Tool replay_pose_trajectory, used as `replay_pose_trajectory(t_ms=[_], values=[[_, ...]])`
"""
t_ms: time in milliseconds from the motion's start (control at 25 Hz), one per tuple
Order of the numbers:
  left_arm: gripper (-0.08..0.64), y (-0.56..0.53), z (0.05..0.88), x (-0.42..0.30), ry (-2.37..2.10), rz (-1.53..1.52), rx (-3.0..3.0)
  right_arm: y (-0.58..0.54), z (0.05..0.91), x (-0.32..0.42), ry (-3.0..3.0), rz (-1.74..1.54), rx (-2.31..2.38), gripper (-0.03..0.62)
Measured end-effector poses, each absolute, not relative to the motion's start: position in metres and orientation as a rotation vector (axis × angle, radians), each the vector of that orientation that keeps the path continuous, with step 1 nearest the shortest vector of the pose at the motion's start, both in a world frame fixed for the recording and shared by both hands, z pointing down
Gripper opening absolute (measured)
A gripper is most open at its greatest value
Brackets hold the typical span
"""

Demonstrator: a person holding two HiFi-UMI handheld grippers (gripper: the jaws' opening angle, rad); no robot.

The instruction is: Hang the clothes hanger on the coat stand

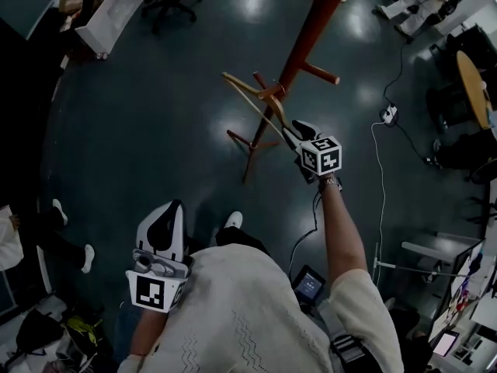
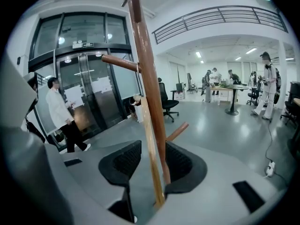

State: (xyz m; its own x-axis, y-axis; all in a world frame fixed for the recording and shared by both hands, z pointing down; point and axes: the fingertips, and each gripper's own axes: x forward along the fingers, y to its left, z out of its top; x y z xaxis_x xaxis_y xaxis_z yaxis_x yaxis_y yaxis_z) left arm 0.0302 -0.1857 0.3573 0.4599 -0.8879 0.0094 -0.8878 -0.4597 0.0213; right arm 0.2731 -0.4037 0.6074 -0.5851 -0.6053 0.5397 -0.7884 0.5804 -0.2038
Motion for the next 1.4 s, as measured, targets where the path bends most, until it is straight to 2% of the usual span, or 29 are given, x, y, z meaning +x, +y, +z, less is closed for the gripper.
replay_pose_trajectory(t_ms=[280,480,600,640,680,760,1120,1400], values=[[0.012,-0.181,0.358,0.047,-1.526,-0.021,2.696,-0.381,0.563,0.293,-2.436,0.516,1.277,0.148],[0.012,-0.179,0.361,0.057,-1.447,-0.026,2.715,-0.34,0.504,0.281,-2.558,0.444,1.345,0.147],[0.012,-0.179,0.363,0.061,-1.401,-0.029,2.731,-0.31,0.47,0.267,-2.63,0.43,1.383,0.144],[0.012,-0.178,0.364,0.063,-1.385,-0.03,2.74,-0.301,0.459,0.263,-2.649,0.441,1.415,0.123],[0.012,-0.178,0.365,0.065,-1.368,-0.031,2.749,-0.291,0.451,0.258,-2.664,0.464,1.454,0.068],[0.012,-0.177,0.364,0.068,-1.328,-0.041,2.768,-0.269,0.438,0.249,-2.688,0.527,1.51,0.028],[0.012,-0.175,0.362,0.072,-1.135,-0.072,2.858,-0.183,0.395,0.179,-2.754,0.545,1.509,0.018],[0.012,-0.174,0.358,0.036,-1.044,-0.067,2.845,-0.161,0.377,0.116,-2.7,0.505,1.575,0.018]])
